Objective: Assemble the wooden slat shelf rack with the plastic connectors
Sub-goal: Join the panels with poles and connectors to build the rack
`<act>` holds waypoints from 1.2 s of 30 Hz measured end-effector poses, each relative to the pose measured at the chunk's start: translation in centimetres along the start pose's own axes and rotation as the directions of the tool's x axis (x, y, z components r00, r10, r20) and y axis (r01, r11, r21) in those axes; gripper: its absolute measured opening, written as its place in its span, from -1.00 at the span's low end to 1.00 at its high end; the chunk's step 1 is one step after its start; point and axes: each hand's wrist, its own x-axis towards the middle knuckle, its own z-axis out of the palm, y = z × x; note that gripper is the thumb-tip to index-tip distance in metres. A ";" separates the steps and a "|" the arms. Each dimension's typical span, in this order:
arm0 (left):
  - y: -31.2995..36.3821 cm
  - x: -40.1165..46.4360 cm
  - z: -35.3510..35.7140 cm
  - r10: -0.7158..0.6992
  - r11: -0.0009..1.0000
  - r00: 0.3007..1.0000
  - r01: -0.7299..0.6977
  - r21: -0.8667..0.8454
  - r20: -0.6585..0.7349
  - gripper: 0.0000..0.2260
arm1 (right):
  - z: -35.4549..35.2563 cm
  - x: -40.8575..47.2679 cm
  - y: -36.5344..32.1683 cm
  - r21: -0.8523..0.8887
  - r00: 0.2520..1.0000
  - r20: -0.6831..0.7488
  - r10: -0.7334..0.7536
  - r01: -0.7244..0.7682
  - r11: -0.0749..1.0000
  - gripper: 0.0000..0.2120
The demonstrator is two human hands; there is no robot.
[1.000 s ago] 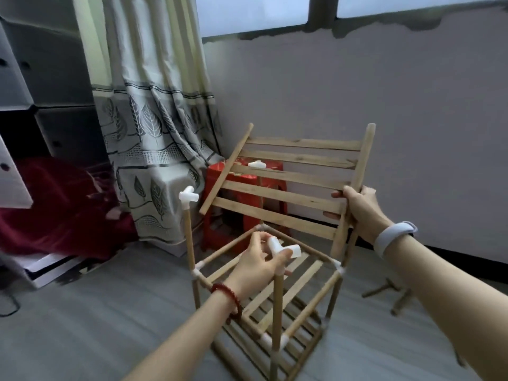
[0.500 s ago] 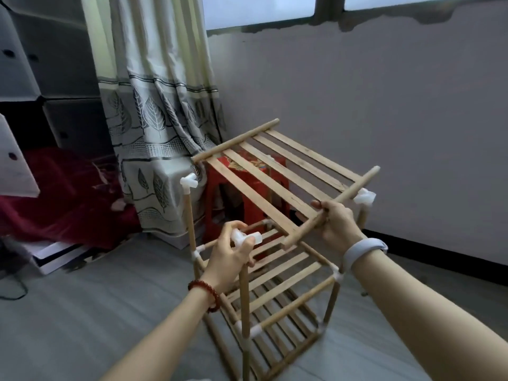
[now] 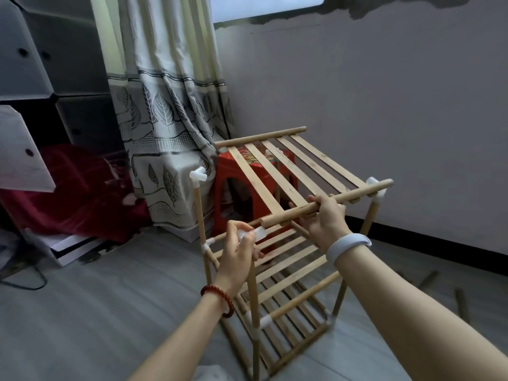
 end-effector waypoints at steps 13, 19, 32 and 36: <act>-0.1 -0.3 -0.4 0.035 0.998 0.995 -0.040 -0.053 -0.093 -0.85 | 0.4 -0.7 0.7 -0.114 0.998 0.020 -0.065 0.067 0.991 -0.61; -0.4 -0.7 -0.7 0.028 0.997 0.989 -0.038 -0.064 -0.143 -0.84 | 0.3 -0.9 1.6 -0.121 1.000 0.020 -0.021 0.023 0.992 -0.58; -0.8 -1.4 -1.3 0.027 0.996 0.982 -0.044 -0.084 -0.189 -0.84 | 0.7 -1.1 2.8 -0.155 0.999 0.034 -0.007 0.013 0.988 -0.57; -0.9 -1.3 -1.3 0.037 0.999 0.977 -0.045 -0.031 -0.211 -0.81 | 1.2 -1.8 3.0 -0.160 1.000 0.019 0.014 -0.011 0.987 -0.58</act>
